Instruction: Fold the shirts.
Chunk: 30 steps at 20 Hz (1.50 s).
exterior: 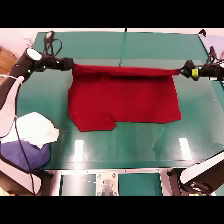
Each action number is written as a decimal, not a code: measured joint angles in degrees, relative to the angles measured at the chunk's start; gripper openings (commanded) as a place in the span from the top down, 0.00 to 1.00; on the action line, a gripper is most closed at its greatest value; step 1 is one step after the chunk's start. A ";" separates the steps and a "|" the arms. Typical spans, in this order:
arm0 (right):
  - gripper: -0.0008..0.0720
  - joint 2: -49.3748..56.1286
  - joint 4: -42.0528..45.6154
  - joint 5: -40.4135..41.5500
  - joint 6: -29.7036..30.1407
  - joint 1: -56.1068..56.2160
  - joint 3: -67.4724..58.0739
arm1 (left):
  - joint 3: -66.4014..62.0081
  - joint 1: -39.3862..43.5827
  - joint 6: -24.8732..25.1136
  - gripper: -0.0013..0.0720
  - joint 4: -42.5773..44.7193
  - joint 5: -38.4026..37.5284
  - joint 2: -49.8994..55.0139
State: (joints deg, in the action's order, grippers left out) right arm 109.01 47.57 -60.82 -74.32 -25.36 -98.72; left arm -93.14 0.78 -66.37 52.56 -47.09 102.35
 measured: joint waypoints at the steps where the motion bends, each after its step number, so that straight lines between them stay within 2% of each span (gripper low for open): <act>1: 0.97 0.00 2.38 -2.05 -0.87 -0.04 0.13 | 0.00 0.00 -0.37 0.94 0.72 -2.40 0.61; 5: 0.97 0.00 8.11 -8.07 -4.00 -0.07 1.86 | 0.09 -0.02 -1.84 0.94 2.19 -9.84 2.93; 10: 0.96 0.00 11.78 -11.39 -7.04 0.04 4.63 | 0.39 -0.02 -3.17 0.94 2.58 -13.97 4.00; 11: 0.78 0.00 12.02 -11.63 -7.43 0.07 4.90 | 0.39 -0.02 -3.45 0.86 2.56 -14.29 4.09; 12: 0.63 0.00 12.37 -12.04 -7.58 0.07 5.01 | 0.39 -0.02 -3.87 0.44 2.43 -14.58 4.15; 13: 0.62 0.00 12.61 -12.59 -7.78 0.04 4.81 | 0.37 -0.02 -4.31 0.17 2.14 -14.91 4.22; 14: 0.62 0.00 12.72 -13.75 -8.24 -0.04 4.17 | 0.22 -0.04 -5.03 0.15 1.53 -15.41 4.26; 17: 0.64 -0.72 13.35 -19.56 -10.16 -1.14 0.66 | -2.19 -0.55 -6.93 0.16 0.39 -20.22 4.26; 18: 0.72 -1.42 13.79 -22.12 -10.93 -1.55 -0.57 | -3.63 -1.01 -7.87 0.17 0.28 -22.75 4.26; 19: 0.94 -2.23 14.60 -24.57 -11.65 -1.90 -1.36 | -5.42 -1.60 -9.11 0.44 0.07 -26.18 4.26; 20: 0.97 -3.28 15.74 -26.91 -12.26 -2.21 -1.75 | -7.21 -2.29 -10.54 0.82 -0.09 -30.01 4.24; 21: 0.97 -4.46 16.90 -29.07 -12.63 -2.47 -1.53 | -8.68 -2.93 -11.74 0.94 -0.11 -33.79 4.20; 25: 0.97 -12.90 20.04 -32.44 -13.53 -3.30 8.20 | -10.67 -3.93 -14.49 0.94 1.90 -45.68 1.64; 28: 0.97 -23.67 20.83 -29.09 -13.77 -6.36 23.04 | -2.78 -4.07 -15.15 0.94 4.42 -46.29 -6.58; 30: 0.97 -31.63 20.61 -25.92 -13.88 -9.70 33.79 | 7.19 -4.11 -15.43 0.94 6.78 -43.47 -14.36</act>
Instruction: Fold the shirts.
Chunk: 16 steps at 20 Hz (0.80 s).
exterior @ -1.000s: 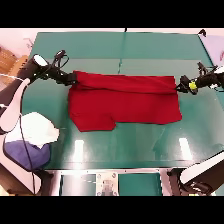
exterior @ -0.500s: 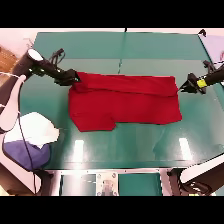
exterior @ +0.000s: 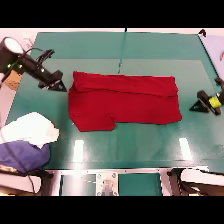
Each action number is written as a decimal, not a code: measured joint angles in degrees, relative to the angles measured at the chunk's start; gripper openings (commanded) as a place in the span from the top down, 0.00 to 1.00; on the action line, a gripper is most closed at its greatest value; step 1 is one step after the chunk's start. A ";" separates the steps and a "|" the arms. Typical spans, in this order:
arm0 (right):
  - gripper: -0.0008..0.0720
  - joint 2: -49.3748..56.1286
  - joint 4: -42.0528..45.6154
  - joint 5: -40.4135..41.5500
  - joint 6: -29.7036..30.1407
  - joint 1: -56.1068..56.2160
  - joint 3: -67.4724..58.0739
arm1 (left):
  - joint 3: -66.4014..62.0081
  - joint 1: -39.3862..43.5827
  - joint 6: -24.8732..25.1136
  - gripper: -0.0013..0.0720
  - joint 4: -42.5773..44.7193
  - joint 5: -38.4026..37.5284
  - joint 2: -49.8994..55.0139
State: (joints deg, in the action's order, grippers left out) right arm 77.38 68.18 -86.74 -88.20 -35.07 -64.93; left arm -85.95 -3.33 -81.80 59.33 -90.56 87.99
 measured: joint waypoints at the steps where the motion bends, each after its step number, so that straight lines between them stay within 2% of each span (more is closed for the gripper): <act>1: 0.97 -3.54 -0.50 1.60 -0.02 -1.57 4.92 | 5.55 -0.02 -0.13 0.94 0.94 1.92 -4.07; 2: 0.93 -6.95 -0.76 3.43 -0.04 -3.06 9.73 | 11.67 0.00 -0.50 0.94 1.73 4.37 -8.31; 3: 0.77 -9.64 -1.01 5.35 -0.15 -4.09 13.90 | 17.11 0.00 -0.92 0.77 2.19 7.10 -11.82; 4: 0.69 -11.50 -1.66 7.08 -0.13 -4.59 17.25 | 22.60 -0.02 -1.36 0.38 2.19 10.10 -15.17; 5: 0.69 -12.87 -2.47 8.74 0.07 -5.05 20.24 | 27.21 -0.02 -1.62 0.33 1.92 12.50 -17.55; 9: 0.68 -14.80 -8.66 17.16 3.48 -4.70 28.52 | 42.12 -0.02 -1.86 0.33 -2.60 22.43 -22.36; 11: 0.51 -14.53 -12.55 21.77 5.53 -3.19 30.99 | 47.87 0.20 -0.57 0.33 -6.51 27.69 -23.17; 16: 0.50 -10.01 -19.17 30.29 7.63 2.21 33.38 | 55.87 6.95 1.03 0.33 -13.33 40.57 -22.29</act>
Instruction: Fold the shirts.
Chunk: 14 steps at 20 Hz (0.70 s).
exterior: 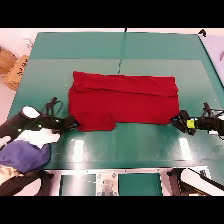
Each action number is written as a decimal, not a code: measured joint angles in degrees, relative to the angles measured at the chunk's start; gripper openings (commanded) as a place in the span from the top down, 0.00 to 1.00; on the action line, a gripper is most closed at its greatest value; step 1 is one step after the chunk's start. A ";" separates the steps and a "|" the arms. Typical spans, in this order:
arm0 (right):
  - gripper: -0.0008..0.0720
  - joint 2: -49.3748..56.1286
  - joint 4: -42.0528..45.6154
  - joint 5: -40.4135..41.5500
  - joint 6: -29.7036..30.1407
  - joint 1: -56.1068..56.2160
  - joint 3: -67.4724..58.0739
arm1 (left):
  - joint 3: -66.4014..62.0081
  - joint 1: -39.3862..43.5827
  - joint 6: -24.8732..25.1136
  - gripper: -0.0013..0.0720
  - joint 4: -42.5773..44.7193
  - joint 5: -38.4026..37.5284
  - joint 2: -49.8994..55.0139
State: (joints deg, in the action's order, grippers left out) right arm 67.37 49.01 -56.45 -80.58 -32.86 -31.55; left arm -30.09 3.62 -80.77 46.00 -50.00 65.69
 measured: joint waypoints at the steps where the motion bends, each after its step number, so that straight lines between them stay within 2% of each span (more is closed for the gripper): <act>1: 0.50 1.16 -1.88 0.98 0.17 1.03 0.11 | 0.55 1.20 0.09 0.33 -1.84 2.23 0.63; 2: 0.50 2.25 -3.28 1.81 0.24 1.90 0.20 | 0.87 2.12 0.13 0.45 -3.28 3.76 1.49; 3: 0.52 3.28 -4.11 2.58 0.35 2.64 0.24 | 1.20 2.78 0.15 0.84 -4.39 5.55 2.21; 4: 0.66 4.09 -4.46 3.41 0.50 3.21 0.33 | 1.46 3.19 0.35 0.94 -4.44 6.88 2.84; 5: 0.87 4.74 -4.90 4.15 0.79 3.52 0.28 | 1.44 3.56 1.01 0.94 -4.52 7.65 3.19; 6: 0.97 5.22 -4.83 4.66 1.25 3.69 0.22 | 1.07 3.85 1.42 0.94 -4.98 8.09 3.52; 10: 0.97 6.23 -3.19 2.47 2.71 3.56 -2.40 | -3.50 4.04 2.93 0.94 -3.02 7.26 3.72; 14: 0.97 5.29 2.86 -3.23 1.68 2.34 -6.05 | -10.56 4.17 2.80 0.94 0.94 -2.45 2.73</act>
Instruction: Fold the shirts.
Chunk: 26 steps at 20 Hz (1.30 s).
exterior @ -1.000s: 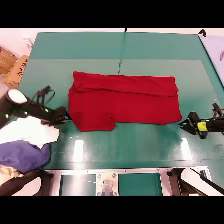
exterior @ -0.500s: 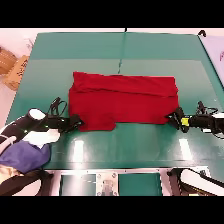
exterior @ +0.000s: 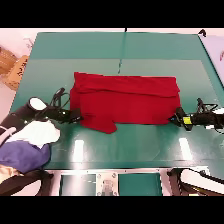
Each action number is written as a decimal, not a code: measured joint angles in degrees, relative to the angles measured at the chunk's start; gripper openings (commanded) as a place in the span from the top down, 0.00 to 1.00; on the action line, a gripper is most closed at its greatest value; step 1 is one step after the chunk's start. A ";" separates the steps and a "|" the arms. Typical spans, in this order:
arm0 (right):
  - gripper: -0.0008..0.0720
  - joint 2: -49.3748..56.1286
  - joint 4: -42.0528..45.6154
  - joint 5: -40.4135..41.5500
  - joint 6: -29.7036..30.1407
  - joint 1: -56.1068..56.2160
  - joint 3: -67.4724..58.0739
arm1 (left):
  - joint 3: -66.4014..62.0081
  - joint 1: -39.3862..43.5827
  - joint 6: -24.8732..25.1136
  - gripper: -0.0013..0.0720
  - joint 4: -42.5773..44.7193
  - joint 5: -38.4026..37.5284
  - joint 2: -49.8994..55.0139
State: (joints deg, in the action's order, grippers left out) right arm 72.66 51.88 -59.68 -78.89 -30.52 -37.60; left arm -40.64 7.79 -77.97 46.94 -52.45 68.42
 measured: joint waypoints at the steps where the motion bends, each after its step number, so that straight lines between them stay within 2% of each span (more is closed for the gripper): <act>1: 0.97 -0.68 1.01 -1.66 -0.46 -0.35 -0.59 | -1.31 -0.04 -0.33 0.94 1.38 -2.91 -0.94; 5: 0.97 -4.17 3.91 -7.41 -1.73 -1.44 -2.71 | -4.15 0.04 -2.95 0.94 4.39 -10.95 -5.97; 8: 0.97 -6.12 4.72 -10.95 -2.78 -1.70 -5.66 | -5.79 0.04 -4.00 0.94 5.55 -14.21 -8.02; 12: 0.97 -5.92 4.59 -12.11 -3.30 -1.01 -10.49 | -10.43 0.04 -4.22 0.94 6.01 -10.54 -7.43; 17: 0.97 1.03 2.34 -10.32 -3.52 2.58 -20.02 | -23.61 0.04 -3.08 0.94 6.51 -7.02 3.26; 25: 0.97 22.10 -0.09 -7.80 -3.65 7.37 -40.28 | -47.63 0.04 -2.05 0.94 6.78 -3.39 27.50; 26: 0.88 24.79 -0.46 -7.37 -3.65 7.65 -42.29 | -49.86 0.04 -1.77 0.74 6.60 -2.08 30.21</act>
State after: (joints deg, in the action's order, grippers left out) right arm 97.45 51.42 -67.05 -82.54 -22.87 -79.90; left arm -90.50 7.84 -79.75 53.54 -54.52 98.63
